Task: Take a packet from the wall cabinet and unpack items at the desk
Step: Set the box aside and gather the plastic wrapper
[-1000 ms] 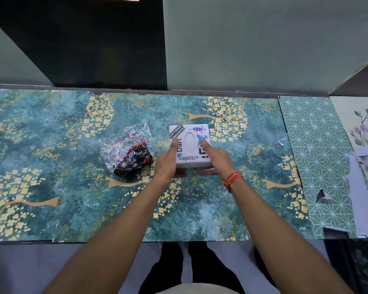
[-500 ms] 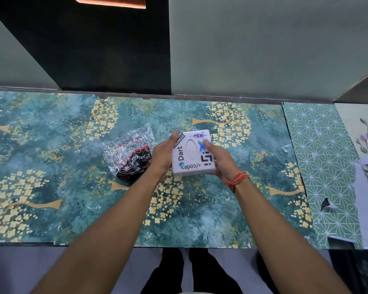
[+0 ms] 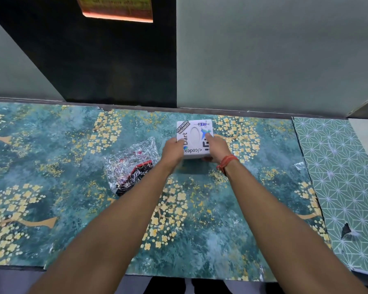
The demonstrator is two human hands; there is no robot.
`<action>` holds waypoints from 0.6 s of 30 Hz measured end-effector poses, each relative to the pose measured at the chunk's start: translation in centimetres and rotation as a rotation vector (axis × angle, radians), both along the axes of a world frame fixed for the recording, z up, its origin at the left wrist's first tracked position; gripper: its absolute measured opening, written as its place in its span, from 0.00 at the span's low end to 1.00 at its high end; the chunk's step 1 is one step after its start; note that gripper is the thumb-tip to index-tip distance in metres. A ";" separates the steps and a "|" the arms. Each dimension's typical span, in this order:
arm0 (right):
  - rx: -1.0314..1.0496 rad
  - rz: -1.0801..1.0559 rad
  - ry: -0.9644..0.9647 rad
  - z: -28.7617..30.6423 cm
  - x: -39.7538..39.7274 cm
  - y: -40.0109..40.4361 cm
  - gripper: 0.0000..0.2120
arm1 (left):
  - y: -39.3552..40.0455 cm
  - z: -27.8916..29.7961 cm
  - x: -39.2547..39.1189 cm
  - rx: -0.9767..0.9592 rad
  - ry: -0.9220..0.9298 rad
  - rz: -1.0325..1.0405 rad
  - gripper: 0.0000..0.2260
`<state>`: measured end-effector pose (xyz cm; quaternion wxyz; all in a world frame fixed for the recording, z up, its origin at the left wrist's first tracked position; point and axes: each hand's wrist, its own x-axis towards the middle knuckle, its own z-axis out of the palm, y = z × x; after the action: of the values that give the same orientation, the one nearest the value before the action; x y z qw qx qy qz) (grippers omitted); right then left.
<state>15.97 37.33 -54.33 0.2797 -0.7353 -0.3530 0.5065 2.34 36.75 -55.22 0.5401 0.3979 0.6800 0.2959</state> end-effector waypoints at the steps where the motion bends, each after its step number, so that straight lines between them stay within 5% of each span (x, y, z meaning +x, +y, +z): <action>1: 0.012 0.012 -0.050 -0.3 0.0 1.1 0.17 | 1.0 -0.3 0.1 0.021 0.028 0.010 0.12; 7: 0.064 0.009 -0.147 -1.6 0.4 4.3 0.15 | 4.6 -2.0 0.3 0.097 0.172 0.004 0.16; 18: 0.048 0.006 -0.082 -2.0 1.3 3.8 0.08 | 5.1 -1.8 0.8 0.015 0.131 -0.059 0.18</action>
<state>17.23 41.09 -56.31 0.2810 -0.7474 -0.3785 0.4682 3.17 41.87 -57.02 0.5001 0.4404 0.6995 0.2582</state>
